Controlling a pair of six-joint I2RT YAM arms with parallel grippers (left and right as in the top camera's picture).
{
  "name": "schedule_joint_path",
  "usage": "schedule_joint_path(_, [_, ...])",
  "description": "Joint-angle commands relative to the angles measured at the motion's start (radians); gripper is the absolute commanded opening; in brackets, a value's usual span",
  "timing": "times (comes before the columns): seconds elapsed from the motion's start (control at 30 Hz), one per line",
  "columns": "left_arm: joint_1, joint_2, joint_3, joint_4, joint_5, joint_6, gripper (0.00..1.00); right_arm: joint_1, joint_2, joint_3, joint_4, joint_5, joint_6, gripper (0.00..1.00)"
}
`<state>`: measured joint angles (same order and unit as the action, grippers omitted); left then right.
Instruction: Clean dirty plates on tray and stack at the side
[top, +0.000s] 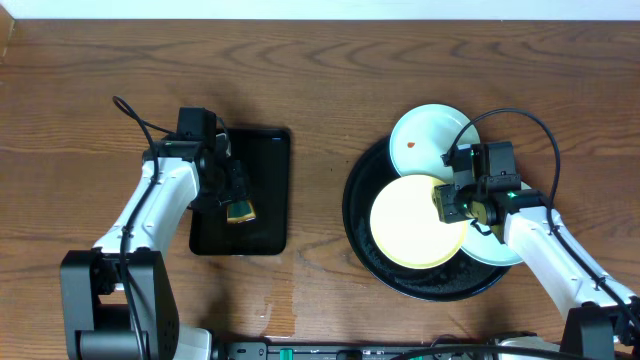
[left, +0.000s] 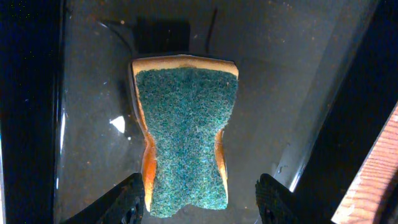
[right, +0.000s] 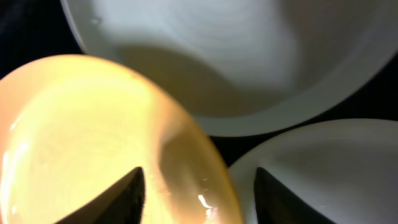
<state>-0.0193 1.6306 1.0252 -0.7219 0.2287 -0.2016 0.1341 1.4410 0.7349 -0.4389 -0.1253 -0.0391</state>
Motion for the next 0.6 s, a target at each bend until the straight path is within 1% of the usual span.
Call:
schedule_joint_path(0.0, [0.007,-0.007,-0.007,-0.003,-0.013,0.014,0.59,-0.002,0.003,-0.002,-0.013,-0.044,0.001,0.50])
schedule_joint_path(0.17, [0.007,-0.007,-0.007,-0.003,-0.013,0.014,0.59,-0.002,0.003,-0.002,-0.053,-0.043,0.001,0.47])
schedule_joint_path(0.27, [0.007,-0.007,-0.007,-0.003,-0.013,0.014,0.59,-0.002,0.003,-0.002,-0.071,-0.043,0.001,0.40])
schedule_joint_path(0.4, [0.007,-0.007,-0.007,-0.003,-0.013,0.014,0.59,-0.002,0.003,-0.002,-0.084,-0.044,0.002,0.34])
schedule_joint_path(0.57, [0.007,-0.007,-0.007,-0.003,-0.013,0.014,0.59,-0.002,0.004,-0.008,-0.135,-0.043,0.013,0.34])
